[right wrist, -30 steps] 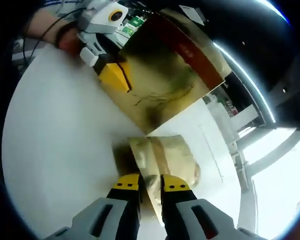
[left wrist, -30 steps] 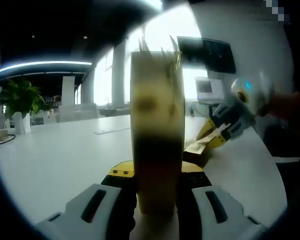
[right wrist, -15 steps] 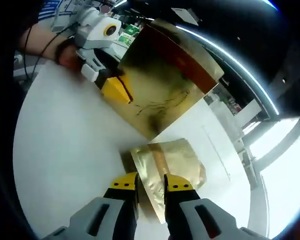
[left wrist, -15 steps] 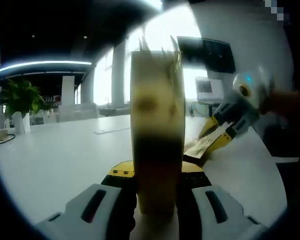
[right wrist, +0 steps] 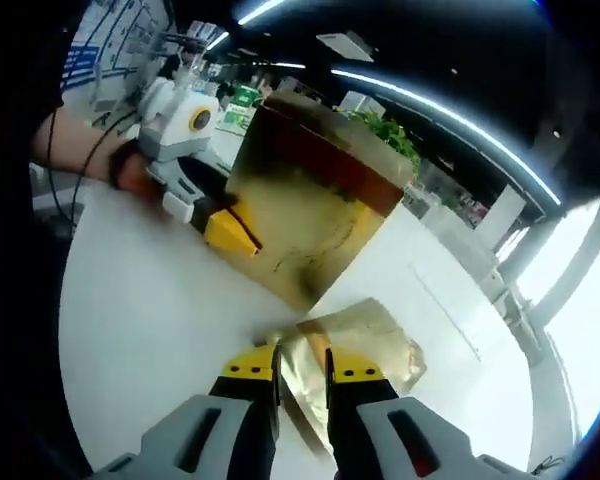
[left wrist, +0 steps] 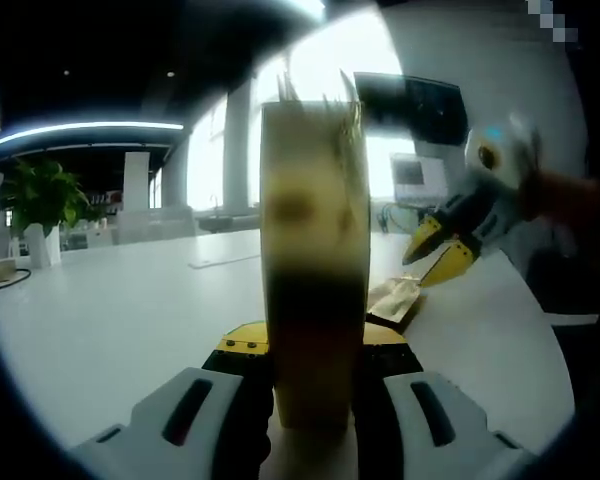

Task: Extract single mask from mask box in order stack masks on table

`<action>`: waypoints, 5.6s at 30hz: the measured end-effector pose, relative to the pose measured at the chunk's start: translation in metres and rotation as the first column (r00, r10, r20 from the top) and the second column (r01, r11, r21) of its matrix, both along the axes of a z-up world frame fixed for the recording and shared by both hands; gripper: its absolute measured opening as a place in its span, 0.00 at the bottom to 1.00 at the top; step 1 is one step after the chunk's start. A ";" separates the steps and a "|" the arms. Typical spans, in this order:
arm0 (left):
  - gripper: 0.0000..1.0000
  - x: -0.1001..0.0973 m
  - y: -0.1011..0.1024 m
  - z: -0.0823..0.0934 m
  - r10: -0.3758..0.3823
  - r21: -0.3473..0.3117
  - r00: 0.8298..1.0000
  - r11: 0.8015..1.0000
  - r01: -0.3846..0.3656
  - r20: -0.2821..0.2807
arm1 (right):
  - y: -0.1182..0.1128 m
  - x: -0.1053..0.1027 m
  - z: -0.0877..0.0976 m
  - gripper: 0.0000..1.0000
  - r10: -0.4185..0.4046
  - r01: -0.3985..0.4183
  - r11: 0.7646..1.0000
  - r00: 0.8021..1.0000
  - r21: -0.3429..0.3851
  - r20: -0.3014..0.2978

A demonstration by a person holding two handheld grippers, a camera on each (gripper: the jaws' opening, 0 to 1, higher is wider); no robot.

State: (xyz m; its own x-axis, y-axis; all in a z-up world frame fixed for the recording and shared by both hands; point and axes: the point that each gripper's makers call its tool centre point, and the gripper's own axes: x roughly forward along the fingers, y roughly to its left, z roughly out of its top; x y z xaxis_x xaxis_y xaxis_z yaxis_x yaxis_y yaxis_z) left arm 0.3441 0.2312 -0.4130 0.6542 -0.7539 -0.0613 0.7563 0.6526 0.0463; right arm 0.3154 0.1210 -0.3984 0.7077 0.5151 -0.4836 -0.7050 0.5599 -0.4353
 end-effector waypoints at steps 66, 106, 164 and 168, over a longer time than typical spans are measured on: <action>0.20 -0.002 -0.001 0.000 -0.008 -0.007 1.000 1.000 0.008 -0.007 | -0.042 0.008 0.107 0.11 -0.243 0.122 0.821 0.958 0.558 0.149; 0.20 -0.002 0.000 0.000 -0.009 -0.007 1.000 1.000 0.009 -0.011 | 0.038 0.025 0.176 0.11 0.238 -0.272 0.953 0.943 0.130 0.231; 0.20 -0.003 0.001 0.000 -0.007 -0.005 1.000 1.000 0.007 -0.002 | 0.105 -0.002 0.111 0.07 0.728 -0.739 0.537 0.650 -0.406 -0.220; 0.20 -0.003 0.001 0.000 -0.007 -0.005 1.000 1.000 0.007 -0.002 | 0.110 -0.004 0.108 0.07 0.736 -0.758 0.512 0.629 -0.404 -0.249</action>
